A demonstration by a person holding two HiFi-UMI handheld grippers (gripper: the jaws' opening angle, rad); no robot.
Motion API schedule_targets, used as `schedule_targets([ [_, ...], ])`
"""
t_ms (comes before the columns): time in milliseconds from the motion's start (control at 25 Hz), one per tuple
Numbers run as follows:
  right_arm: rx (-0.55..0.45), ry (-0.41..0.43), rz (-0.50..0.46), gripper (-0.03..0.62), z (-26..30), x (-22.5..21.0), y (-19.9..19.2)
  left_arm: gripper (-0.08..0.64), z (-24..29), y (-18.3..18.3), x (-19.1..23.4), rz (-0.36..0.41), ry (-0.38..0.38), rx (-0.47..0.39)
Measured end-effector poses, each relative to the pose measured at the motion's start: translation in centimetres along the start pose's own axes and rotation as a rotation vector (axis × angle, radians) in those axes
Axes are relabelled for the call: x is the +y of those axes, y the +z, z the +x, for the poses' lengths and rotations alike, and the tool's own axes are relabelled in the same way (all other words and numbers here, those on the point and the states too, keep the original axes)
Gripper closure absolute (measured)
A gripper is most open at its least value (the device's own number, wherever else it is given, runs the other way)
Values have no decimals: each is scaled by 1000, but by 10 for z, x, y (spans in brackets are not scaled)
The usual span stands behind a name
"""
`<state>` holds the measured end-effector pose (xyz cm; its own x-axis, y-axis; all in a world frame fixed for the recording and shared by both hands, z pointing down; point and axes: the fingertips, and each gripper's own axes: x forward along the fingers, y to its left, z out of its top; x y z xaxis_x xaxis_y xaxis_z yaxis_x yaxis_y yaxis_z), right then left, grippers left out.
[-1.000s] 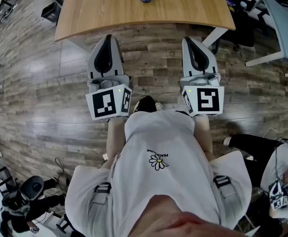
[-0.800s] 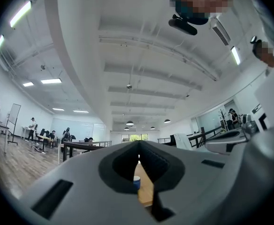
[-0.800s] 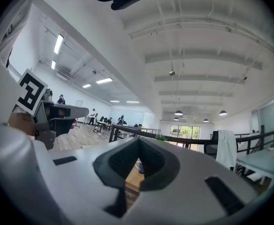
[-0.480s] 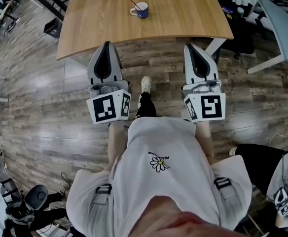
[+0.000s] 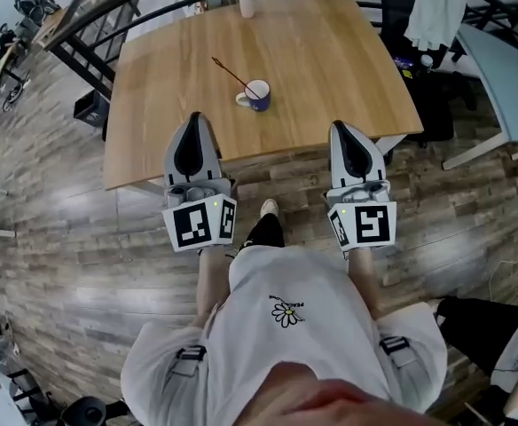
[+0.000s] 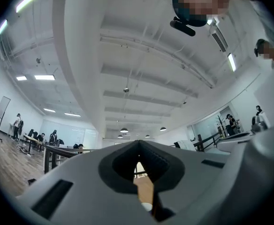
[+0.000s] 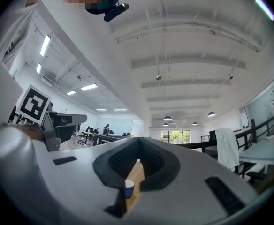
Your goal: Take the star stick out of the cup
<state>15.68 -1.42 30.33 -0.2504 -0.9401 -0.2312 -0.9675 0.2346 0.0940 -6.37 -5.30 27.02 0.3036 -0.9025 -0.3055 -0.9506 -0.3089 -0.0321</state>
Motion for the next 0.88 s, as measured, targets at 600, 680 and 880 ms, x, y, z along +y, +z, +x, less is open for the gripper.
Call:
schedule_targets([
  [600, 67, 27, -43, 583, 251, 12, -38, 545, 193, -65, 134, 7, 32, 30],
  [680, 95, 46, -40, 583, 262, 12, -49, 545, 202, -77, 134, -9, 33, 51],
  [880, 132, 86, 8, 583, 287, -4, -76, 545, 221, -90, 126, 12, 77, 53],
])
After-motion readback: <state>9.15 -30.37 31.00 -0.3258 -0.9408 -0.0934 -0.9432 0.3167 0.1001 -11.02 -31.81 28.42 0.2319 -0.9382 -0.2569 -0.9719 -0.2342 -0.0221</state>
